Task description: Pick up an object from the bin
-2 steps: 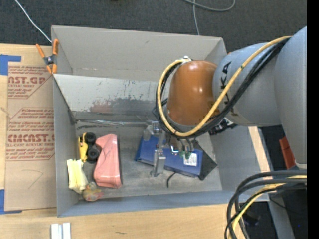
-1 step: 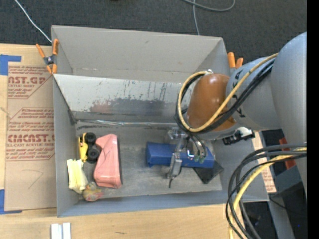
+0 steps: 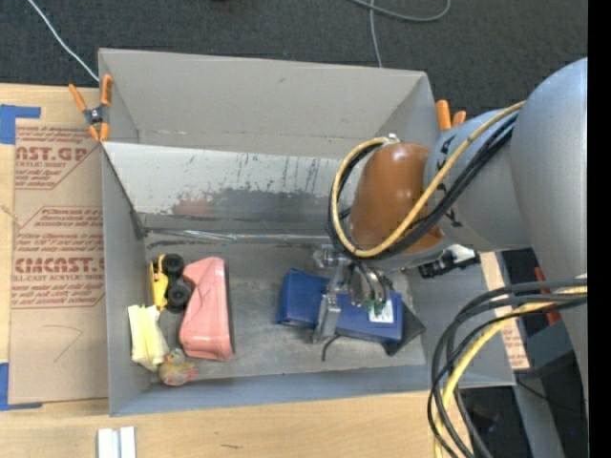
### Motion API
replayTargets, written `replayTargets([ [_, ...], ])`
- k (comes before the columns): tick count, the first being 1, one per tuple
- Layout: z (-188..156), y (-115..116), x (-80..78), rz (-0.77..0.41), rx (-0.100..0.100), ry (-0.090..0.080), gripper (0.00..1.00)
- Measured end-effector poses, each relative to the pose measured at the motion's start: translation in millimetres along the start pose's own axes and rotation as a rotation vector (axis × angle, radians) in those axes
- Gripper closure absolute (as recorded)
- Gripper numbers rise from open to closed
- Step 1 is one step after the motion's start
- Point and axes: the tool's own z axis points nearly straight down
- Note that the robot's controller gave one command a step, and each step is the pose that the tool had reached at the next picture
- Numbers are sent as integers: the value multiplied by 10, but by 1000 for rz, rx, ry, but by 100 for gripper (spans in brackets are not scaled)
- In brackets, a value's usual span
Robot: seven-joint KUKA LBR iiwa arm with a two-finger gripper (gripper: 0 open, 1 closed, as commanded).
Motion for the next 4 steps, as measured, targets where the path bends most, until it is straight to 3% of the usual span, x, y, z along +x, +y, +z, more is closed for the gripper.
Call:
replayTargets([
  [1,14,-122,-37,12,2,5,0],
  [2,4,6,0,0,-1,0,0],
  [3,21,-111,-34,11,1,5,100],
  [4,21,-111,-34,11,1,5,100],
])
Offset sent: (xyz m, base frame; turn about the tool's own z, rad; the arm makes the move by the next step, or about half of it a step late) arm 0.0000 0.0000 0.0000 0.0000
